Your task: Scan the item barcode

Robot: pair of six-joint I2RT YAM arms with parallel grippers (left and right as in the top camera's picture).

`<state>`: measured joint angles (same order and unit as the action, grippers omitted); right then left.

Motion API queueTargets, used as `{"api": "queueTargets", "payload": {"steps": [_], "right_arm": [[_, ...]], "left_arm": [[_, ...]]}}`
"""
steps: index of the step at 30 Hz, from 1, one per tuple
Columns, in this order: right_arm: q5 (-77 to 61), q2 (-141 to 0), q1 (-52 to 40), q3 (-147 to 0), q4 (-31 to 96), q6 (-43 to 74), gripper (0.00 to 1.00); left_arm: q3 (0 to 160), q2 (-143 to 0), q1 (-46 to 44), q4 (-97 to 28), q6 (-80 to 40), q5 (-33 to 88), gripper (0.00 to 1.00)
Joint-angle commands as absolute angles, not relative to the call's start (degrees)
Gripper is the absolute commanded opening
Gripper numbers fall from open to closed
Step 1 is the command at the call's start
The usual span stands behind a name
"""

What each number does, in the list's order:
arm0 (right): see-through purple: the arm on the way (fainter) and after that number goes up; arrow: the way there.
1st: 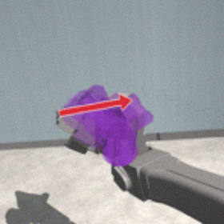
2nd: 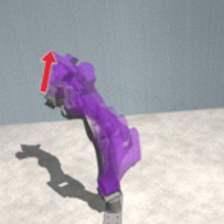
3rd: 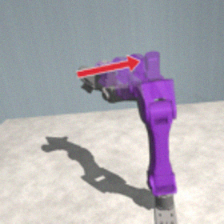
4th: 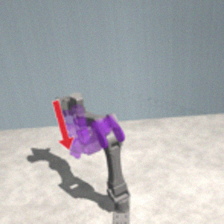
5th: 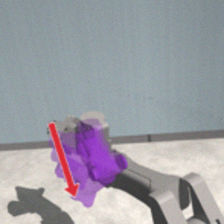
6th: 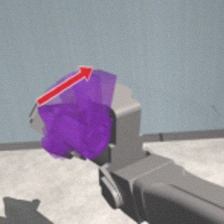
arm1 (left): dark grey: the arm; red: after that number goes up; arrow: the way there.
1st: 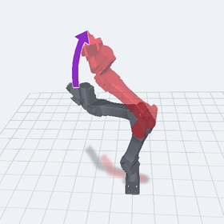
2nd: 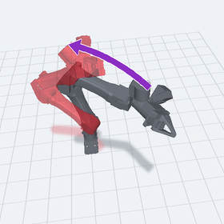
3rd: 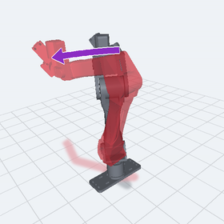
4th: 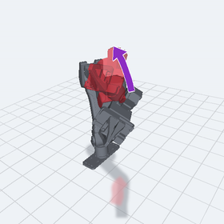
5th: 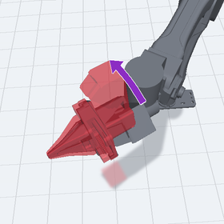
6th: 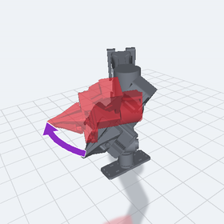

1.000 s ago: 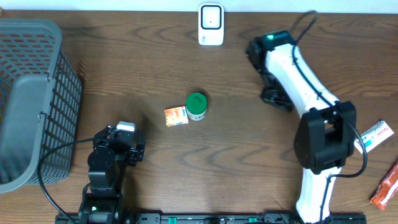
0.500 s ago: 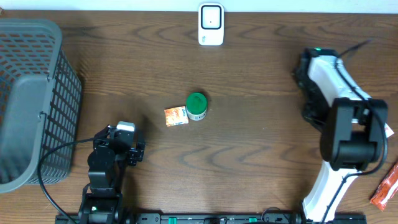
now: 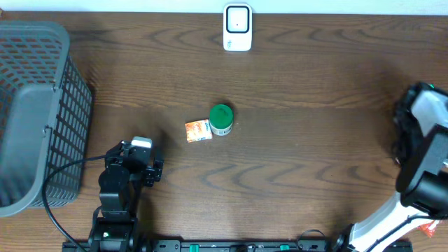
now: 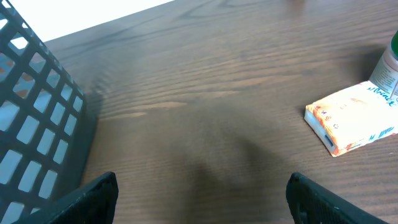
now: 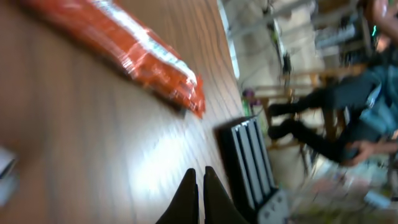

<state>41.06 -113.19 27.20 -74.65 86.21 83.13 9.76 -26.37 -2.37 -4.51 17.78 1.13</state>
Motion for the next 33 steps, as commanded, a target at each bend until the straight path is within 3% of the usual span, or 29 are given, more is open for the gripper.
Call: {"api": "queueTargets", "payload": {"steps": [1, 16, 33], "right_arm": [[43.62, -112.77, 34.20, -71.02, 81.82, 82.87, 0.01], [37.06, -112.84, 51.55, -68.01, 58.26, 55.24, 0.01], [27.83, -112.84, 52.84, -65.98, 48.45, 50.50, 0.01]], "left_arm": [[9.85, -26.11, -2.55, -4.29, 17.23, 0.62, 0.87], [9.82, -26.11, -2.55, -4.29, 17.26, 0.62, 0.87], [9.82, -26.11, -2.55, -4.29, 17.26, 0.62, 0.87]]}}
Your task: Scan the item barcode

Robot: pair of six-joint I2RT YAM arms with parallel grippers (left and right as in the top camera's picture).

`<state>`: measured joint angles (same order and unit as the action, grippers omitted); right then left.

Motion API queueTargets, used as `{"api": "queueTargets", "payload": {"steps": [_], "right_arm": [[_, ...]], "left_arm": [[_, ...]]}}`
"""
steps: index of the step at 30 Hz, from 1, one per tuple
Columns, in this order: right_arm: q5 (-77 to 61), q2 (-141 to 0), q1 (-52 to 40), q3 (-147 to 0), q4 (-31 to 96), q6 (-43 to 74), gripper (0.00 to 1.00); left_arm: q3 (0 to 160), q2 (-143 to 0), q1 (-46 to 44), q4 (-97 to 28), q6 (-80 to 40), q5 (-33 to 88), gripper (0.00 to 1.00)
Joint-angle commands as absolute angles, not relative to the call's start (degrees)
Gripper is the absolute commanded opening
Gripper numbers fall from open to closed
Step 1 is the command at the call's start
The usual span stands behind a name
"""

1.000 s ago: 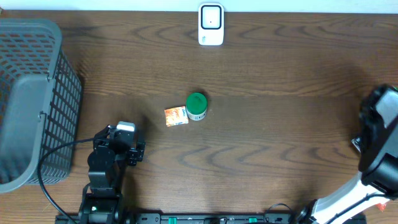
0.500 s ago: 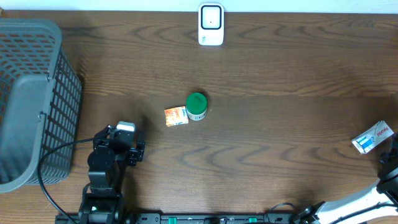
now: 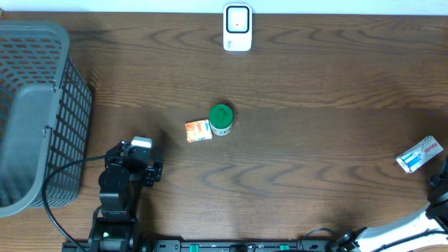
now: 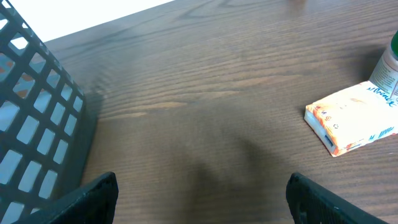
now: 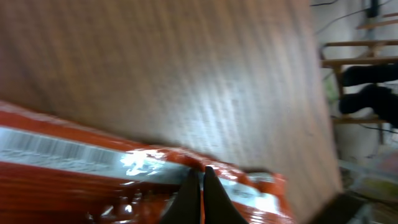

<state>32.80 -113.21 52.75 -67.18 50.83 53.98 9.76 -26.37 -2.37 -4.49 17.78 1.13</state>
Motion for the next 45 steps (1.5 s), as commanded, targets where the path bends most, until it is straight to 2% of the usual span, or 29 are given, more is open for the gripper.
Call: {"api": "queueTargets", "payload": {"steps": [1, 7, 11, 15, 20, 22, 23, 25, 28, 29, 34, 40, 45], "right_arm": [[25.67, -112.84, 52.82, -65.67, 46.52, 48.45, 0.01], [5.63, -112.84, 51.57, -63.96, 33.76, 34.41, 0.01], [-5.19, -112.84, 49.06, -63.96, 29.63, 30.87, 0.01], [-4.82, -112.84, 45.65, -63.96, 29.45, 30.52, 0.01], [-4.40, -111.13, 42.61, -64.71, 31.59, 24.51, 0.02], [-3.38, -108.03, 42.54, -65.47, 32.95, 24.23, 0.13], [-2.90, -105.32, 42.68, -65.80, 33.58, 24.62, 0.25], [-1.58, -100.25, 42.81, -66.04, 34.09, 25.47, 0.39], [2.15, -89.91, 42.63, -66.04, 34.00, 26.30, 0.79], [2.50, -85.65, 42.22, -66.04, 33.58, 26.28, 0.85], [-4.43, -75.61, 35.88, -66.04, 33.30, 23.00, 0.99], [-9.02, -75.99, 15.70, -66.00, 36.34, 23.07, 0.99], [-6.59, -79.55, -4.23, -66.00, 31.40, 26.59, 0.99]], "left_arm": [[9.82, -26.11, -2.55, -4.29, 17.26, 0.62, 0.87], [9.82, -26.11, -2.55, -4.29, 17.23, 0.62, 0.87], [9.85, -26.11, -2.55, -4.29, 17.26, 0.62, 0.87], [9.82, -26.11, -2.55, -4.29, 17.23, 0.62, 0.87], [9.82, -26.11, -2.55, -4.29, 17.26, 0.62, 0.87], [9.82, -26.11, -2.55, -4.29, 17.26, 0.62, 0.87], [9.85, -26.11, -2.55, -4.29, 17.26, 0.62, 0.87], [9.85, -26.11, -2.55, -4.29, 17.26, 0.62, 0.87], [9.82, -26.11, -2.55, -4.29, 17.26, 0.62, 0.87], [9.82, -26.11, -2.55, -4.29, 17.26, 0.62, 0.87], [9.85, -26.11, -2.55, -4.29, 17.23, 0.62, 0.87], [9.85, -26.11, -2.55, -4.29, 17.23, 0.62, 0.87], [9.82, -26.11, -2.55, -4.29, 17.23, 0.62, 0.87]]}}
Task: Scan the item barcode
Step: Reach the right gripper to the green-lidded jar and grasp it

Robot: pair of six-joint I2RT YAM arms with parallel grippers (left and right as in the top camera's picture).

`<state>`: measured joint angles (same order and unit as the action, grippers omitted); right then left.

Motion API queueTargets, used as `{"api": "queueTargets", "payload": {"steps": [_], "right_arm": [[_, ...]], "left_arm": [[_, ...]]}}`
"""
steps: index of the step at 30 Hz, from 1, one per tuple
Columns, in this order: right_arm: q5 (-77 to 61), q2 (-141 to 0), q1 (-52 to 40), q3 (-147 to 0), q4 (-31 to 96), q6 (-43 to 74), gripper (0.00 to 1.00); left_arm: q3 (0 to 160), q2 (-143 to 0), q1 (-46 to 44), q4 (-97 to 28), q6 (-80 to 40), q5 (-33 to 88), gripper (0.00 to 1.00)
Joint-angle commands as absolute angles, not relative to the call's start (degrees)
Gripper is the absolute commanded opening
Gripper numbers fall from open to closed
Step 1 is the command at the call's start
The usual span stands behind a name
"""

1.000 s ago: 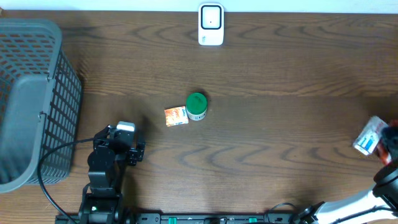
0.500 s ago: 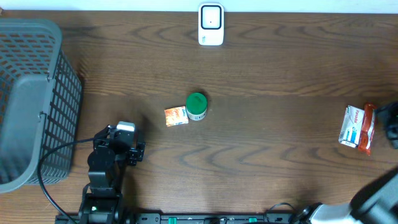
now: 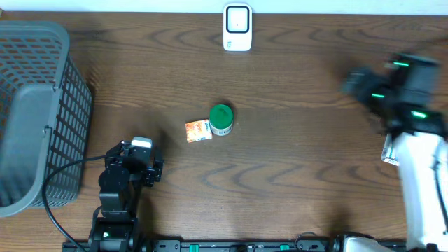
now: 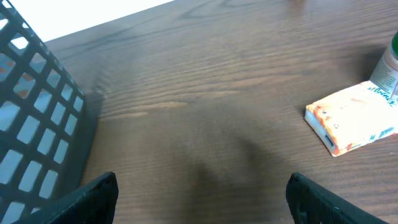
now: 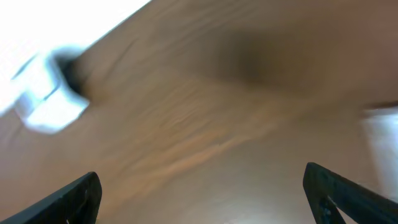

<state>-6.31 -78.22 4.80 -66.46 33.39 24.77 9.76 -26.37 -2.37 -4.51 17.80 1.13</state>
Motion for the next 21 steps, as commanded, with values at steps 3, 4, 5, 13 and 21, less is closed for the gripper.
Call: {"api": "queueTargets", "payload": {"steps": [3, 4, 5, 13, 21], "right_arm": [[-6.94, -81.52, -13.50, -66.04, 27.22, 31.70, 0.99], [-6.94, -82.11, -15.77, -66.13, 26.48, 33.65, 0.99], [-6.94, -82.98, -18.04, -66.57, 26.33, 36.21, 0.99], [0.58, -97.27, -29.34, -86.50, 36.36, 39.38, 0.99], [3.09, -119.22, -32.56, -120.29, 61.23, 38.48, 0.99]], "left_arm": [[9.82, -26.11, -2.55, -4.29, 17.23, 0.62, 0.87], [9.82, -26.11, -2.55, -4.29, 17.26, 0.62, 0.87], [9.85, -26.11, -2.55, -4.29, 17.26, 0.62, 0.87], [9.82, -26.11, -2.55, -4.29, 17.26, 0.62, 0.87], [9.85, -26.11, -2.55, -4.29, 17.26, 0.62, 0.87]]}}
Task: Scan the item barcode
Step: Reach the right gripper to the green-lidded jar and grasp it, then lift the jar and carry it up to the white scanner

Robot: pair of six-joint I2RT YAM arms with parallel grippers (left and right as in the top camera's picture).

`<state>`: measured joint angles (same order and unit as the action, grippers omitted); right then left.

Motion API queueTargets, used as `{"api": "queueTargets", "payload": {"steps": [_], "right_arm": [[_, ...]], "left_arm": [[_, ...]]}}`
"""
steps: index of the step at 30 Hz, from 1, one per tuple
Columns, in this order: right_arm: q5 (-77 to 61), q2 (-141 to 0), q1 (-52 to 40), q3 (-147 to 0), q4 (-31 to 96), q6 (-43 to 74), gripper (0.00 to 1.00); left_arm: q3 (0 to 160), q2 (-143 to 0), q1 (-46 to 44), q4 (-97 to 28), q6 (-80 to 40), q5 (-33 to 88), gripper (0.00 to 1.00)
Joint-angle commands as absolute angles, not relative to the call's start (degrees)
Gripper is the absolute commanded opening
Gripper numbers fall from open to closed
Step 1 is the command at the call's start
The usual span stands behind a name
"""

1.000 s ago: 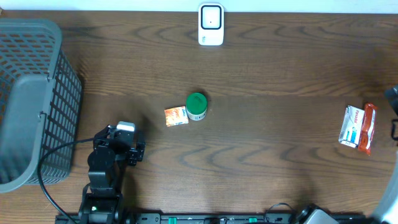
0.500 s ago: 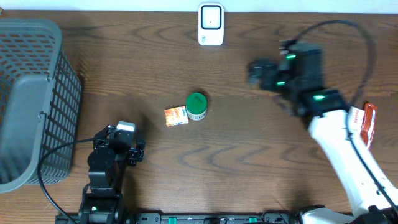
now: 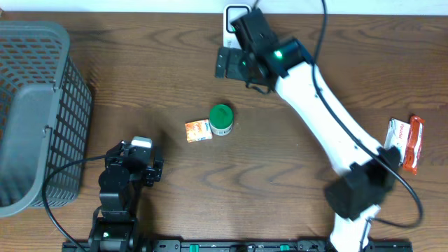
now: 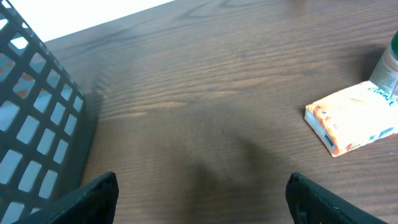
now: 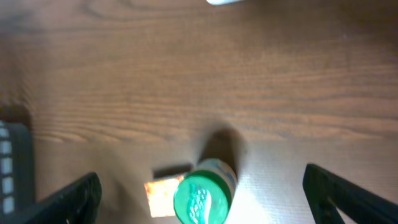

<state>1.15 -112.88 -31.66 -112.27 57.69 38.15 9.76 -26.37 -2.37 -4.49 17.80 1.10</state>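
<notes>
A green-lidded bottle (image 3: 221, 120) stands mid-table with a small orange box (image 3: 198, 131) touching its left side. The white barcode scanner (image 3: 237, 26) stands at the back edge. My right gripper (image 3: 241, 64) hangs open just in front of the scanner. In the right wrist view, the bottle (image 5: 202, 196) and box (image 5: 161, 197) lie below, between its spread fingers (image 5: 69, 200), and it holds nothing. My left gripper (image 4: 201, 202) is open and empty near the front left, with the box (image 4: 351, 119) ahead to its right.
A grey mesh basket (image 3: 38, 112) fills the left side, close to the left gripper. A white-and-red packet (image 3: 397, 134) and an orange packet (image 3: 415, 143) lie at the right edge. The right arm (image 3: 329, 112) stretches across the table's right half.
My right gripper has moved from the back right of the table to the back centre, in front of the scanner, with the bottle and box now below it. It is still open. The left arm has not moved.
My right gripper was shut at the table's right edge beside an orange packet, then shut close over that packet. Later it stood open and empty at the back right, and now it hangs near the scanner. The bottle, box and left arm stayed put.
</notes>
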Motion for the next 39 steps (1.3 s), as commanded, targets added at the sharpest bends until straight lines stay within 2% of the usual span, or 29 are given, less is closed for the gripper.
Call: {"api": "queueTargets", "payload": {"steps": [1, 10, 32, 35, 39], "right_arm": [[3.01, -122.56, -32.93, -123.92, 63.94, 38.46, 0.99], [-3.09, -131.44, -34.74, -125.99, 66.30, 39.18, 0.99], [-3.14, -139.81, -38.46, -122.26, 69.93, 43.27, 0.99], [-3.14, -140.29, -38.74, -121.97, 70.61, 43.27, 0.94], [-3.07, -140.55, -39.51, -121.89, 72.49, 43.27, 0.93]], "left_arm": [[9.82, -26.11, -2.55, -4.29, 17.26, 0.62, 0.87], [9.82, -26.11, -2.55, -4.29, 17.26, 0.62, 0.87], [9.82, -26.11, -2.55, -4.29, 17.26, 0.62, 0.87], [9.82, -26.11, -2.55, -4.29, 17.26, 0.62, 0.87], [9.82, -26.11, -2.55, -4.29, 17.26, 0.62, 0.87]]}}
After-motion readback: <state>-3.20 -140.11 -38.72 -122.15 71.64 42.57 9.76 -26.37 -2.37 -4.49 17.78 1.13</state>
